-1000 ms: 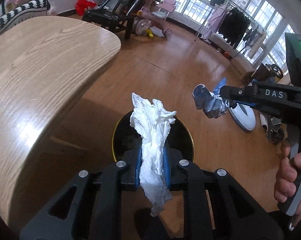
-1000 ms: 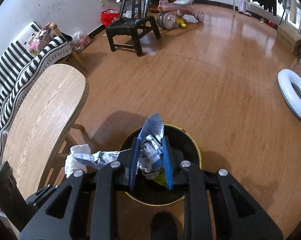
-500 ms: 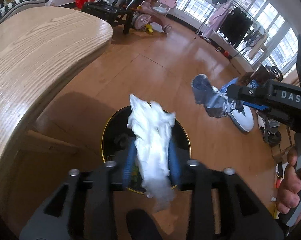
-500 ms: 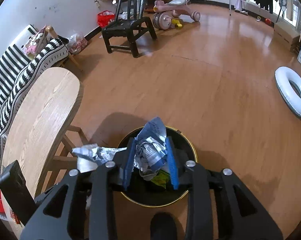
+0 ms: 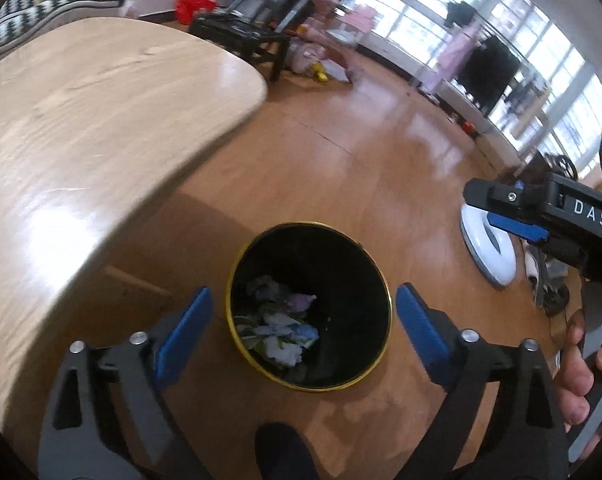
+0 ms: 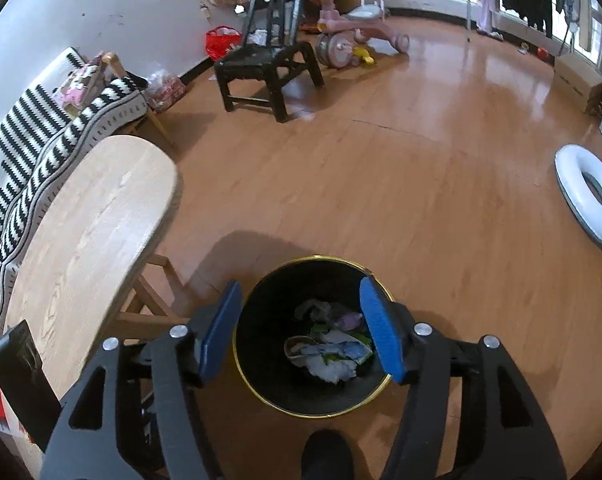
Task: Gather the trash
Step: 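Swing both tools back over the table toward the remaining trash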
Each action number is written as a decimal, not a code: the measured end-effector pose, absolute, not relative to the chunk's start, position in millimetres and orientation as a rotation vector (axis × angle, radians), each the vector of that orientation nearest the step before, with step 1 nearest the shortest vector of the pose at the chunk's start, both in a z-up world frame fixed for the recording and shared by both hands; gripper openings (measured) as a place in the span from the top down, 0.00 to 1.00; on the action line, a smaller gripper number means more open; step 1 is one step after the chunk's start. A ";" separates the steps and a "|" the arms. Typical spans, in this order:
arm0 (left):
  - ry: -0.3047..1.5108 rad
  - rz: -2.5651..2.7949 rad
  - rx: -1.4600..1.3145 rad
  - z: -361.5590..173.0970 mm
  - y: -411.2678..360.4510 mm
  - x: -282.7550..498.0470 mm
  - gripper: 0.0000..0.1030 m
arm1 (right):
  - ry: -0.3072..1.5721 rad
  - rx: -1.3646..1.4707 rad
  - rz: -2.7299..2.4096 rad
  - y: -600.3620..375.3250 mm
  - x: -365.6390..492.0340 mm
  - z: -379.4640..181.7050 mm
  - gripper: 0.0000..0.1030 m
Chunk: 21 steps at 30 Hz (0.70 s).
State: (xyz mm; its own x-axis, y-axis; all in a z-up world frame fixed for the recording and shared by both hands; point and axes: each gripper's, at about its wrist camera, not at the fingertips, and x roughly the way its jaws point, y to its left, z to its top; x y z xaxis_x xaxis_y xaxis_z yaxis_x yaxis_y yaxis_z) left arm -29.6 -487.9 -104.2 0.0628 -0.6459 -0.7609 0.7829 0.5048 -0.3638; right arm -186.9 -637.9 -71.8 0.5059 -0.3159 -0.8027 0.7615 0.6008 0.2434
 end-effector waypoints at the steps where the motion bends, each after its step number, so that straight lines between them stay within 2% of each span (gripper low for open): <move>1: 1.046 -1.080 0.151 -100.1 -480.9 -28.0 0.12 | 0.783 0.624 -0.696 -632.7 -182.6 -67.3 0.39; 3: 1.033 -1.060 0.165 -91.6 -467.0 -25.6 0.11 | 0.769 0.584 -0.674 -621.0 -173.0 -59.2 0.30; 6: 0.974 -1.009 0.203 -71.4 -436.4 -19.3 0.08 | 0.743 0.519 -0.611 -595.3 -150.4 -42.9 0.24; 14: 0.850 -0.829 0.178 -16.9 -308.1 14.4 0.07 | 0.707 0.412 -0.355 -502.9 -69.7 -7.7 0.21; 21: 0.817 -0.590 0.144 -4.5 -170.4 42.9 0.07 | 0.723 0.339 -0.129 -402.9 -6.7 4.8 0.21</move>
